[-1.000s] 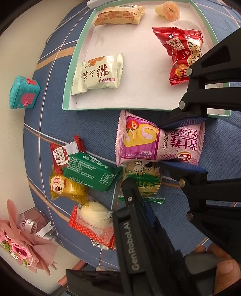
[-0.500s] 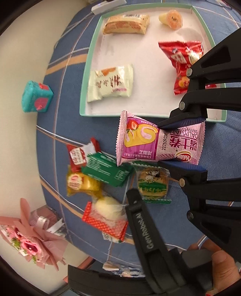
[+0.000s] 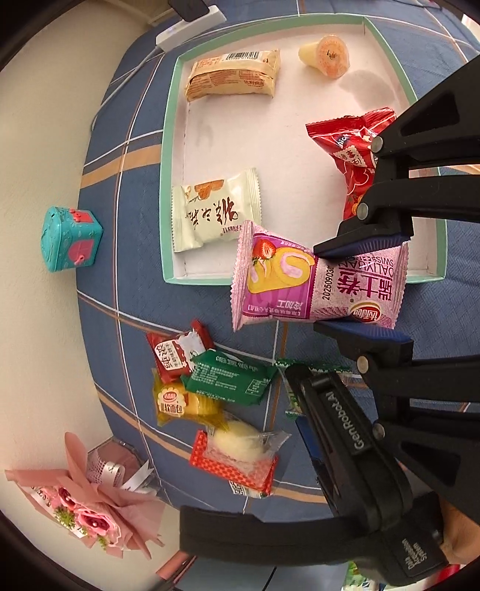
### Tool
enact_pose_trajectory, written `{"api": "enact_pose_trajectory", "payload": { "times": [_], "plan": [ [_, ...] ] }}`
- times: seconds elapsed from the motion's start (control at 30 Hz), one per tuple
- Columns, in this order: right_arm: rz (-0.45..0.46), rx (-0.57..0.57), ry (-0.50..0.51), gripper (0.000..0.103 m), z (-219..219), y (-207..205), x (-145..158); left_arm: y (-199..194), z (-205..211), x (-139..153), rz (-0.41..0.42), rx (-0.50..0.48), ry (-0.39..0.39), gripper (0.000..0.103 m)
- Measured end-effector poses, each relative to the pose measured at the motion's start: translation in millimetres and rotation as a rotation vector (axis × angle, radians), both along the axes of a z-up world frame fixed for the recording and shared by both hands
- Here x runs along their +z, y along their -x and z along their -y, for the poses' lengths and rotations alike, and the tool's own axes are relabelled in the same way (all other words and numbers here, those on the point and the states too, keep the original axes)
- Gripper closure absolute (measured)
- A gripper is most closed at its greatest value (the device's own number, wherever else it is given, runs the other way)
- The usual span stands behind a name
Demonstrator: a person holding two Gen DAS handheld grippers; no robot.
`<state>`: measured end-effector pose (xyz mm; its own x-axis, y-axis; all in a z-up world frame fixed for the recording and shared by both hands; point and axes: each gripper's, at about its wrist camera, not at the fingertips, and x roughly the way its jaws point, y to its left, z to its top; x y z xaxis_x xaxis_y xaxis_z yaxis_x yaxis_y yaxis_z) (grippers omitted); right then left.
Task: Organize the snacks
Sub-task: 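Lift the cookie packet and swiss roll and carry both over the tray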
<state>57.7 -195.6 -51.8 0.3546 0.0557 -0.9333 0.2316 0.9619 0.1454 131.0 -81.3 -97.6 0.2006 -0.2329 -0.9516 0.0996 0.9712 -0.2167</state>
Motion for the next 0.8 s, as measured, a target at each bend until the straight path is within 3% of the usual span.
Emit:
{"api": "enact_pose_trajectory", "payload": {
  "times": [0.23,0.5,0.7,0.8],
  "plan": [
    [0.024,-0.014,-0.014,0.068,5,0,6,1,-16,6,0.001,0.03,0.041,0.054],
    [0.063,-0.106,-0.045,0.068,38,9,18,4,-10,37,0.072,0.024,0.103,0.054],
    [0.055,-0.26,-0.001,0.068,86,19,17,11,35,63,0.149,-0.101,0.182,0.054],
    [0.061,-0.303,-0.008,0.068,103,20,14,12,61,64,0.155,-0.167,0.178,0.054]
  ]
}}
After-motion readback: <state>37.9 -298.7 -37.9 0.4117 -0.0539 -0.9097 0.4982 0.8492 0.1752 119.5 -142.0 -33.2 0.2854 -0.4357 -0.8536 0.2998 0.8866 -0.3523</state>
